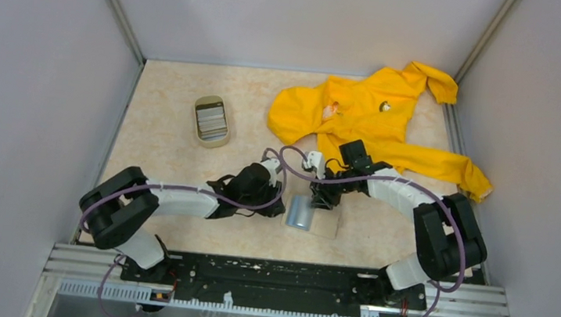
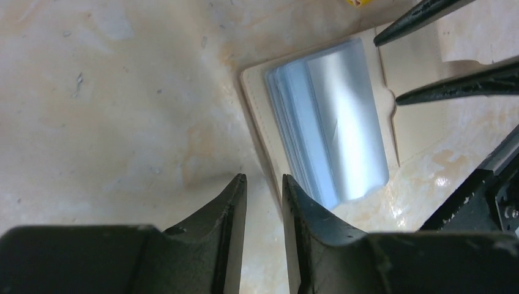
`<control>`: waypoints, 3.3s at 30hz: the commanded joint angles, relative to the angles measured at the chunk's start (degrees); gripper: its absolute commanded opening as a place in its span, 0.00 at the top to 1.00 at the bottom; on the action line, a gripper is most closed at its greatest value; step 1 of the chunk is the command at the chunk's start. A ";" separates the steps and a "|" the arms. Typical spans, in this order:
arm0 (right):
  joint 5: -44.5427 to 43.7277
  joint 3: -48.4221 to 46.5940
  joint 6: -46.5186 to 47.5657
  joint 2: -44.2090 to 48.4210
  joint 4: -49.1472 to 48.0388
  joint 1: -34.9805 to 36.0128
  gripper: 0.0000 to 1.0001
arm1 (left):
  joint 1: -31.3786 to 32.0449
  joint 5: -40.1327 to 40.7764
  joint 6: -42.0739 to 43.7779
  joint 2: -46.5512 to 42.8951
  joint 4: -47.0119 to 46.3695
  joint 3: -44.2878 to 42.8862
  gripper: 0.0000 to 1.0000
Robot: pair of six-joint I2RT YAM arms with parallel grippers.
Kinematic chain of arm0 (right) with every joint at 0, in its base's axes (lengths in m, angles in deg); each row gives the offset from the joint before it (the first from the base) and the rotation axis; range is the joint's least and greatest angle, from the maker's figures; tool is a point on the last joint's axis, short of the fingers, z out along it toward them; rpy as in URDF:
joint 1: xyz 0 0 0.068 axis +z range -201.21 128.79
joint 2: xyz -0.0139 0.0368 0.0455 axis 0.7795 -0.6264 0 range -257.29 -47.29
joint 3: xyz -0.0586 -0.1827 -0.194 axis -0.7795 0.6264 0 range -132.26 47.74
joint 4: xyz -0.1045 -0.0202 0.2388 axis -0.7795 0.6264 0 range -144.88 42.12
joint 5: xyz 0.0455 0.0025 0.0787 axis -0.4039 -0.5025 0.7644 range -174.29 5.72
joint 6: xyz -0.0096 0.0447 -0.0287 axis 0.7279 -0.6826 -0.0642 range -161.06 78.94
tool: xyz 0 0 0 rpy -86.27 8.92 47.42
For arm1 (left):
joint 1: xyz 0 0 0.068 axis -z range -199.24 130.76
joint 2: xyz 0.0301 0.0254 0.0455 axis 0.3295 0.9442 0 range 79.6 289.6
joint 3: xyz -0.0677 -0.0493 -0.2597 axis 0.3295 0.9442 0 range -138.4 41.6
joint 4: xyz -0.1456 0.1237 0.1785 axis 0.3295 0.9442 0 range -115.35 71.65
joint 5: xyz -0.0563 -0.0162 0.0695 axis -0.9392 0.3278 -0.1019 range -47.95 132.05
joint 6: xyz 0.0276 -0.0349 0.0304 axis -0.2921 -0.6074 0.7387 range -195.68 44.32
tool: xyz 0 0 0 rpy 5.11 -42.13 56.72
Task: Put the credit cards into the card holder
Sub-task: Turn over the card slot in the card holder.
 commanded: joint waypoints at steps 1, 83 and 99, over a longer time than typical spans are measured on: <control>3.49 -2.94 2.29 1.30 1.75 -0.85 0.63 | -0.17 -0.97 -0.65 -7.57 -1.22 3.84 0.66; -3.98 -4.18 9.12 -6.62 8.97 2.61 0.88 | -0.09 -25.04 -12.80 8.31 -25.26 2.21 0.53; 1.61 -5.09 4.75 3.92 8.22 -4.24 0.83 | -0.09 -24.09 -15.39 12.00 -34.73 -1.58 0.49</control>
